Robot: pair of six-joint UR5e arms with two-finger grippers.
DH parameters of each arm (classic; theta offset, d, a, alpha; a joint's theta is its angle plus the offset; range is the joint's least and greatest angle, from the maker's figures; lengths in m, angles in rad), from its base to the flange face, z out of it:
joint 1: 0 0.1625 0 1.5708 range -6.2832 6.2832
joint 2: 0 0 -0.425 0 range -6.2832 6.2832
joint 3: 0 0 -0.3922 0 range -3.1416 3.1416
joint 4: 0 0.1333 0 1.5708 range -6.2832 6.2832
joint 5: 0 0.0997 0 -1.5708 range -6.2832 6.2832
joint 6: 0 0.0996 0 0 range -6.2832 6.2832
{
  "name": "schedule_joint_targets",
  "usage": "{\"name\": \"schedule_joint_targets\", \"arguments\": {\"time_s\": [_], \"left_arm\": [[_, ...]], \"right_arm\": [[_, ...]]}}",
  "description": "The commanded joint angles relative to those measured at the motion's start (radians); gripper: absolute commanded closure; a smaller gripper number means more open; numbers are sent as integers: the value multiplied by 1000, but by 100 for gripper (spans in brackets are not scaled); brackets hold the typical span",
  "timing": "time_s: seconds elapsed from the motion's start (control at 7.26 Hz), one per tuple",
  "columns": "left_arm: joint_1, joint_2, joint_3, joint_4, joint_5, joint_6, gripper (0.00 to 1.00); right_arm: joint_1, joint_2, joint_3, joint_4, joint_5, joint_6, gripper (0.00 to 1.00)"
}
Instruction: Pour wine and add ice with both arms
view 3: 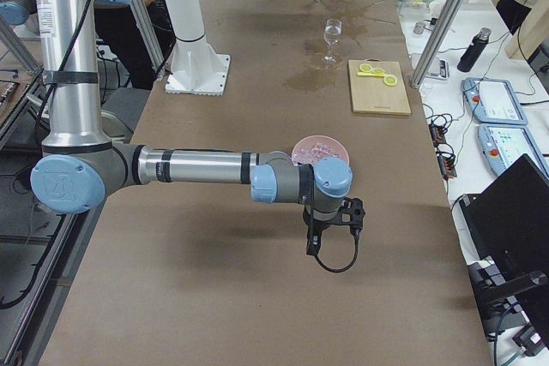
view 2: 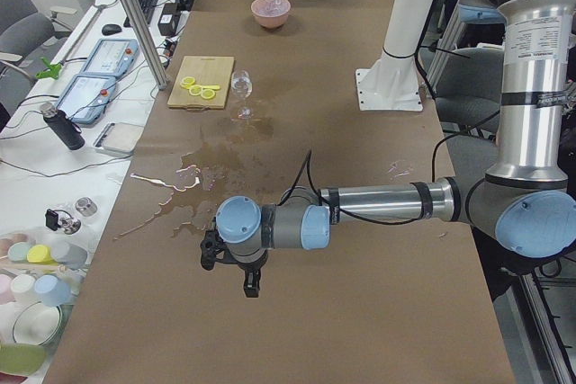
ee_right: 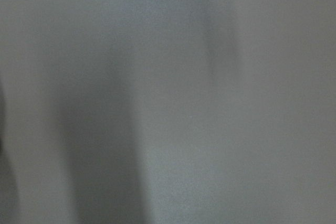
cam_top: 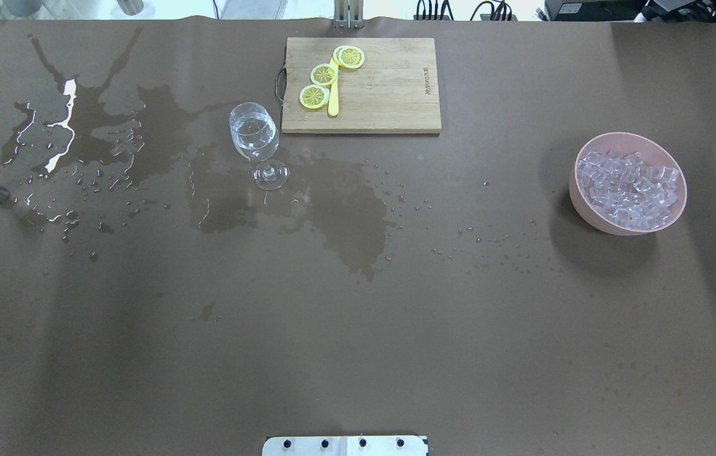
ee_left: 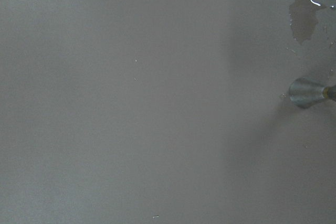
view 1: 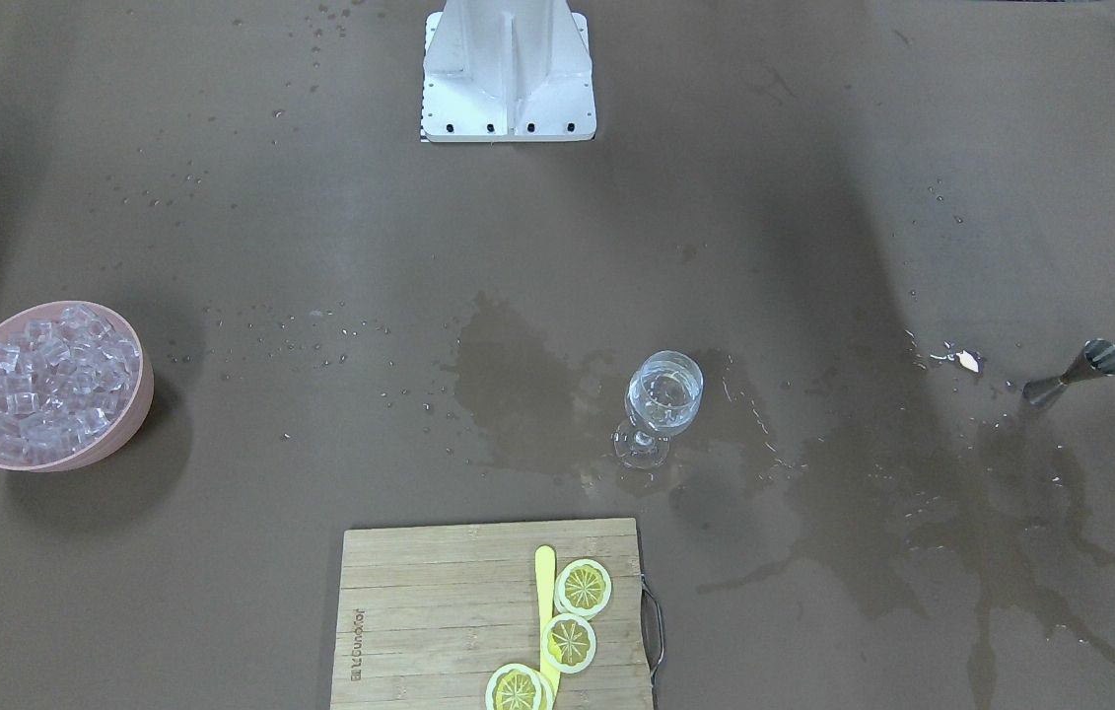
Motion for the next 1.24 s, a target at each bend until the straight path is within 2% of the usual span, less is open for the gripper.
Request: {"name": "schedule_joint_targets", "arguments": {"time_s": [0.0,0.41,0.69,1.1], "left_arm": [[0,0,1,2,0,0,2],[0,6,1,-1,2,0,2],[0,6,1,-1,0,0,2],[-2,6,1,-1,0,0,2]], "right_arm": [[10,5,8,0,12,2,0],[14,14,12,1,74,8,0],[14,38,41,1,81,46,0],[13,97,34,-11,88,70,0]]}}
